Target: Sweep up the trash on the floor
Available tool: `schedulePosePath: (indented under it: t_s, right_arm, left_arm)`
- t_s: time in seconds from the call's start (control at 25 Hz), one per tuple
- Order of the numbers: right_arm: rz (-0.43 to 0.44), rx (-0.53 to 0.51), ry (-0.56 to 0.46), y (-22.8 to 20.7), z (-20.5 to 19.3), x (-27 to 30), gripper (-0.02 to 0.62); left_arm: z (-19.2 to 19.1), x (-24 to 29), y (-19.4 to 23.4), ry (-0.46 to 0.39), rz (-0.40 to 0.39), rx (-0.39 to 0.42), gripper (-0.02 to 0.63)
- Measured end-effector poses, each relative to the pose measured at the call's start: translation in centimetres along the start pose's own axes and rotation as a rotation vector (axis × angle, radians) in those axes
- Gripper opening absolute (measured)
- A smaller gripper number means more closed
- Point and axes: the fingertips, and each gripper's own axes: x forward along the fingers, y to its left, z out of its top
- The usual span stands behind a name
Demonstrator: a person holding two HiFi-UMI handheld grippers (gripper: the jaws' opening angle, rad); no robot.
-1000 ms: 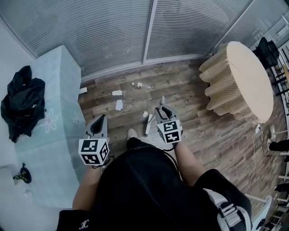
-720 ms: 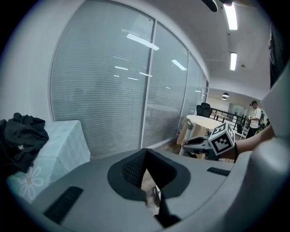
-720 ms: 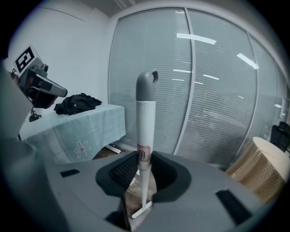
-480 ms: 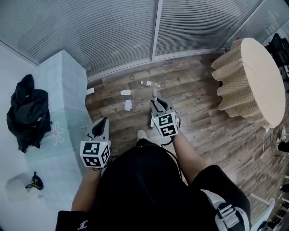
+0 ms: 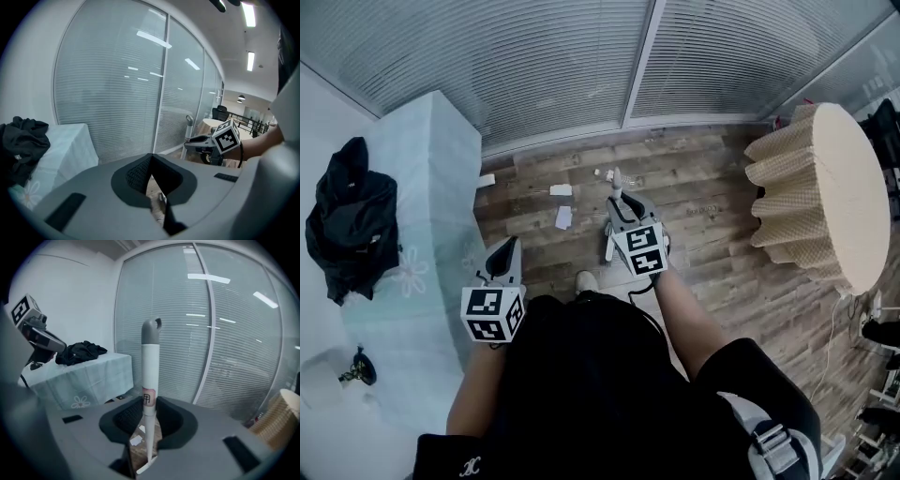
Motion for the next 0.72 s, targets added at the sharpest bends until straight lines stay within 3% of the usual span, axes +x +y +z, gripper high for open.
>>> schedulePosePath:
  t_s: [0.56,0.72]
  right_arm:
    - [0.073,-0.032,-0.039,3.1,4.6,3.3,0.100]
    - [0.150,-0.085,-0.070,5.8,7.4,3.9,0.100]
  left_arm:
    - [-1.2,0.0,4.1,-0.018,0.046,-0.061,-0.005]
    - [-0.8,-0.1,5.4,-0.038,0.064,-0.093,-0.005]
